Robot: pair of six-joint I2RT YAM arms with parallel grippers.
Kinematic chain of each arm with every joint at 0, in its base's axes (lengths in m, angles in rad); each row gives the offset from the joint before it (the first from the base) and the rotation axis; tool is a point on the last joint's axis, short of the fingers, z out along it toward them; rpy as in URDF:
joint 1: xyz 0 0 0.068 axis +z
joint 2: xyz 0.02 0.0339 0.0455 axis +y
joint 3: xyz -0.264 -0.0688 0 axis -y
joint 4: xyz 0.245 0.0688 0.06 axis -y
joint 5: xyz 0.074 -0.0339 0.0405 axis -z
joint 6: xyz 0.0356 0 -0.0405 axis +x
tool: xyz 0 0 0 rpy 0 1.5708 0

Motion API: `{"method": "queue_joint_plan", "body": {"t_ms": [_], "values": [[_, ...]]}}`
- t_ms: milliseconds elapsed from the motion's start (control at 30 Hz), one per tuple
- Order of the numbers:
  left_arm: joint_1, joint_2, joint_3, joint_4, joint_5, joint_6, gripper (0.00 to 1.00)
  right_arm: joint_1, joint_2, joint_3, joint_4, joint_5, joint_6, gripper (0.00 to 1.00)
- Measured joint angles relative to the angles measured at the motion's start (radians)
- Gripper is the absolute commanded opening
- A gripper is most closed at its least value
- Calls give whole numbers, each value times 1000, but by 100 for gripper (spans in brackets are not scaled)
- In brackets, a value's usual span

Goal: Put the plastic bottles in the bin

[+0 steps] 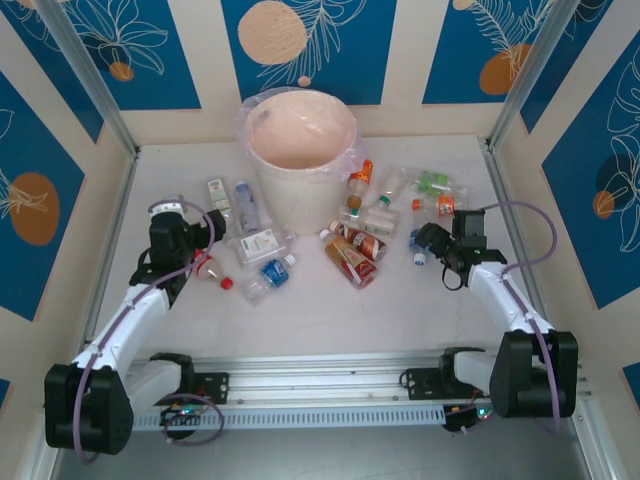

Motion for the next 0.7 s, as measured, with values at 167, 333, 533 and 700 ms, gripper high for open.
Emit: {"method": "queue_joint_plan", "body": {"t_ms": [167,333,533,700], "values": [[0,0,-5,2,15,-18,100,13,98,76,-45,-27,-46,98],[0,3,-8,1,16,-25,100,20,257,191,-66,-26,-71,94],[0,43,-7,0,32,-39,100,33,395,239,-80,-16,-86,90],[0,77,-2,-2,72,-41,100,39,454,280,-112,-2,-95,82]]}}
